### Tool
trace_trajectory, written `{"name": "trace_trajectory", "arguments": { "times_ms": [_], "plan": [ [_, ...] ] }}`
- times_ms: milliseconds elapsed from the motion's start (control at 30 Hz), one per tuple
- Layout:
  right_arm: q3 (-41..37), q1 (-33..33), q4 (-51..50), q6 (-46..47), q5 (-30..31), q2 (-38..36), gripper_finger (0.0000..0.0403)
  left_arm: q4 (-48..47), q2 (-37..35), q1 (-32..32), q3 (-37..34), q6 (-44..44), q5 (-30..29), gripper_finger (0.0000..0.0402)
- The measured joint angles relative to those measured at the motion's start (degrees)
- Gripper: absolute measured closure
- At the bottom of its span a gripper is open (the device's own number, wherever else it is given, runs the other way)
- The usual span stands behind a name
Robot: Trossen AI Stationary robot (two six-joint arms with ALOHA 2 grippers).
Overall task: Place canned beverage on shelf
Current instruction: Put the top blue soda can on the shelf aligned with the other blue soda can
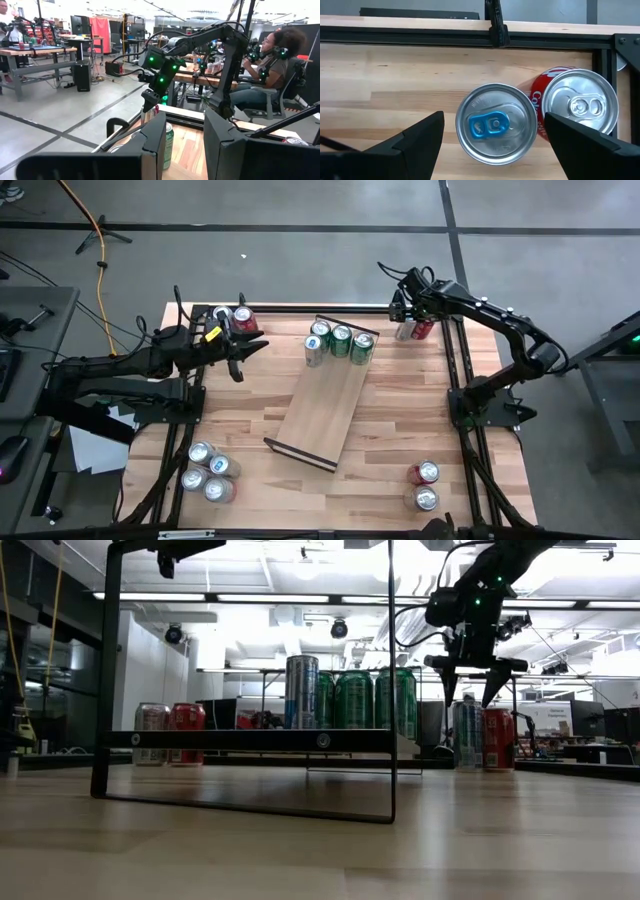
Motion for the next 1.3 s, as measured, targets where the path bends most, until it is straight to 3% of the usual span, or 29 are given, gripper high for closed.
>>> {"name": "trace_trajectory", "arguments": {
  "times_ms": [133, 500, 900, 1300],
  "plan": [
    [0.0, 0.0, 0.0, 0.1, 0.0, 0.0, 0.0092, 0.0, 0.0, 0.0, 0.0, 0.0, 0.0, 0.0341],
    [0.0, 0.0, -0.6, 0.0, 0.0, -0.1, 0.0190, -0.1, 0.0, 0.0, 0.0, 0.0, 0.0, 0.0341],
    [0.2, 3.9, -3.1, -3.5, -0.4, -0.3, 0.0189, -0.2, 0.0, 0.0, 0.0, 0.0, 0.0, 0.0341],
    [0.0, 11.9, -12.3, -12.1, -10.5, -6.3, 0.0189, -1.4, 0.0, 0.0, 0.0, 0.0, 0.0, 0.0341]
  ]
}}
